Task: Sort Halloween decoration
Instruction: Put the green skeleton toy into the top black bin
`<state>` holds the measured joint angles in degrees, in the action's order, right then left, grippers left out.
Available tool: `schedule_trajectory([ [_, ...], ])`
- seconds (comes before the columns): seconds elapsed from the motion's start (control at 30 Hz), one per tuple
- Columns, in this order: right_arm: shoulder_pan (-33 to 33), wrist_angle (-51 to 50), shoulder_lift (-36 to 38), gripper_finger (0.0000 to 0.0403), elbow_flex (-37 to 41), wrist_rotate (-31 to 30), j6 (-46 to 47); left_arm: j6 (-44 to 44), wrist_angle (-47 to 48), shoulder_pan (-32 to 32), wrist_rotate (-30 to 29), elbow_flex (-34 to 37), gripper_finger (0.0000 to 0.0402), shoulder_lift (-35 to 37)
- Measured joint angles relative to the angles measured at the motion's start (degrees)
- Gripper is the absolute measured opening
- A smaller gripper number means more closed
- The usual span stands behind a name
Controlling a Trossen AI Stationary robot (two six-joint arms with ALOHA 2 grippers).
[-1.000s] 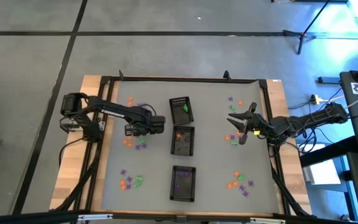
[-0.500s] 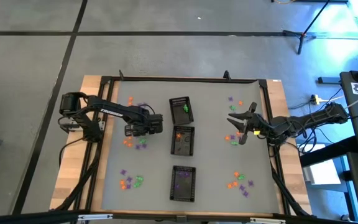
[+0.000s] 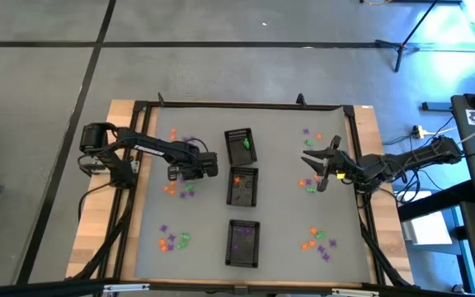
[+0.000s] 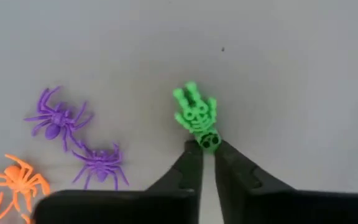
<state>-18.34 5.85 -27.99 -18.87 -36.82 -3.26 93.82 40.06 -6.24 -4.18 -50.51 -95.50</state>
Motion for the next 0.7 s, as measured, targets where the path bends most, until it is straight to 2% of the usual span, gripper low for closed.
schedule_trajectory([
  [0.07, 0.00, -0.02, -0.02, 0.0092, 0.00, 0.00, 0.02, -0.24, 0.45, -0.02, 0.12, -0.68, 0.0003, -0.12],
  [0.37, 0.01, 0.00, -0.02, 0.0092, 0.00, 0.00, -0.01, -2.41, 5.51, -0.01, 0.95, -5.42, 0.0009, -0.14],
  [0.5, -0.01, -0.01, -0.02, 0.0092, 0.00, 0.02, 0.01, -2.22, 10.68, 0.86, -0.82, -8.32, 0.0040, -0.12],
  [0.7, 0.01, 0.00, -0.01, 0.0092, 0.00, 0.01, -0.01, -6.09, 12.95, 1.12, -4.40, -8.56, 0.0116, -0.07],
])
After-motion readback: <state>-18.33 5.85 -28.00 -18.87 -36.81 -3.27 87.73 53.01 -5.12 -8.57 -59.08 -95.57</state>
